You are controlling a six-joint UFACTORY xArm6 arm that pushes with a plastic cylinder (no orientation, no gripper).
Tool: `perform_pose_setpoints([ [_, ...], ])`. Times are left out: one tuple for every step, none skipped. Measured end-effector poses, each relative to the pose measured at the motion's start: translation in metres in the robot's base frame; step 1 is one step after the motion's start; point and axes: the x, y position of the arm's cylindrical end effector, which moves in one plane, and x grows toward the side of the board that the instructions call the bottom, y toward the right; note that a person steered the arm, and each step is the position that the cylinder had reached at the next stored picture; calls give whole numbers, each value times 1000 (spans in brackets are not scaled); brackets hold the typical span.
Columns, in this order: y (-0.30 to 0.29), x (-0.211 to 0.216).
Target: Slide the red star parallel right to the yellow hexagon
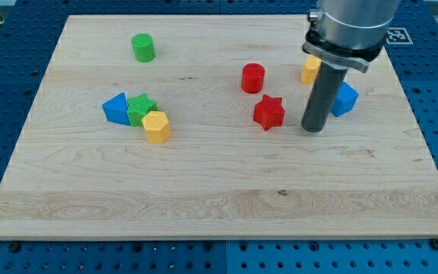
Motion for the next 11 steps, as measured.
perform_pose_setpoints([
  [-16,0],
  [-16,-5],
  [-16,-11],
  [-16,-19],
  [-16,-30],
  [-16,-32],
  [-16,-39],
  [-17,-41],
  [-30,-41],
  [-50,-40],
  [-70,-40],
])
